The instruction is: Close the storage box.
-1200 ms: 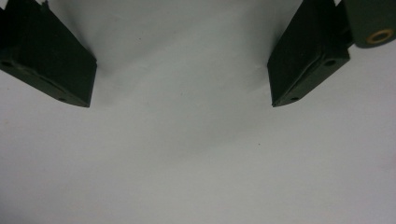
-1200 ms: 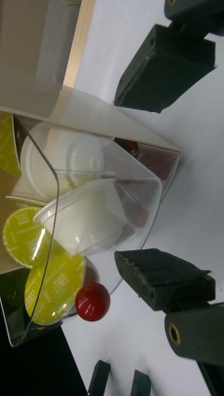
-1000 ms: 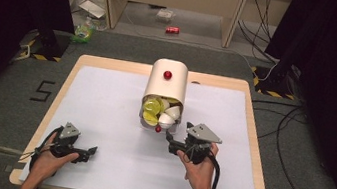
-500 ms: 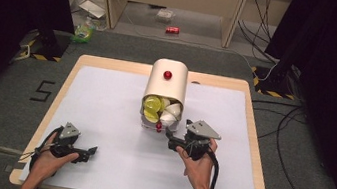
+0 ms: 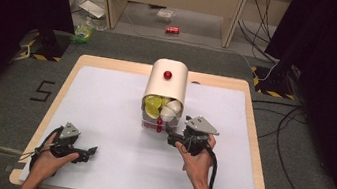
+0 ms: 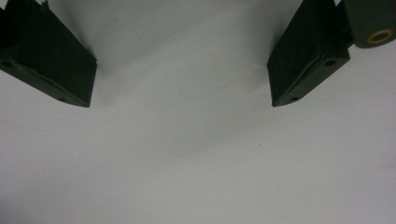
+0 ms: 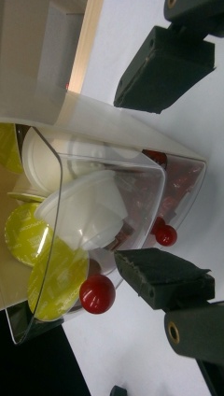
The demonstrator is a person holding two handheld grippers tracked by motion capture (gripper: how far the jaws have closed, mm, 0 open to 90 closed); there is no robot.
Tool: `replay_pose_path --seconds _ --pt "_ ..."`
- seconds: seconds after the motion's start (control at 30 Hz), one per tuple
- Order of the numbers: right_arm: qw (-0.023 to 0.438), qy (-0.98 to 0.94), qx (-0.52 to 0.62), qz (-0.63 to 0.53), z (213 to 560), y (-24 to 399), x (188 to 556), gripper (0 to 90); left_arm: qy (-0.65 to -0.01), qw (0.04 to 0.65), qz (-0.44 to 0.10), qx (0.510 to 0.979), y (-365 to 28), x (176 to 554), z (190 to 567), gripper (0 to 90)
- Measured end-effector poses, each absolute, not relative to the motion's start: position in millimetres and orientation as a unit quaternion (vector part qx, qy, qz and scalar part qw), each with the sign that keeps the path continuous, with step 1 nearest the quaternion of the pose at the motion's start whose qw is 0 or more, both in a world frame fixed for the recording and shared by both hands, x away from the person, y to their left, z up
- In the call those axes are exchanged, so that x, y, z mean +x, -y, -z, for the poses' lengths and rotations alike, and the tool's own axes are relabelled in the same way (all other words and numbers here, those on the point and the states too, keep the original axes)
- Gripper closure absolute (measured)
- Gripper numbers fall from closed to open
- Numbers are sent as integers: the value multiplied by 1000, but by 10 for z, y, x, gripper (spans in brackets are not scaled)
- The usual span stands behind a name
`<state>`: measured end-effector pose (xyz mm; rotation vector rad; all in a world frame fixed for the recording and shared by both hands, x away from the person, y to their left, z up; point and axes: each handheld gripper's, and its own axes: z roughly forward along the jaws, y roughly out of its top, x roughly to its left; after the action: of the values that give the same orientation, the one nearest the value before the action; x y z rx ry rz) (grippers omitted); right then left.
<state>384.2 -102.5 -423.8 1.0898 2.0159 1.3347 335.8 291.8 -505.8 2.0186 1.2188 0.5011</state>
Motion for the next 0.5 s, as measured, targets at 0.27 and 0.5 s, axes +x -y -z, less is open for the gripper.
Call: replay_pose_path --seconds 0.27,0.5 --pt "246 -734 399 -491 4212 999 3878 226 -473 358 -194 781 -2916 3358 5059 72" --pt "251 -731 401 -492 4211 1002 3930 227 -472 357 -194 783 -2920 3358 5057 72"
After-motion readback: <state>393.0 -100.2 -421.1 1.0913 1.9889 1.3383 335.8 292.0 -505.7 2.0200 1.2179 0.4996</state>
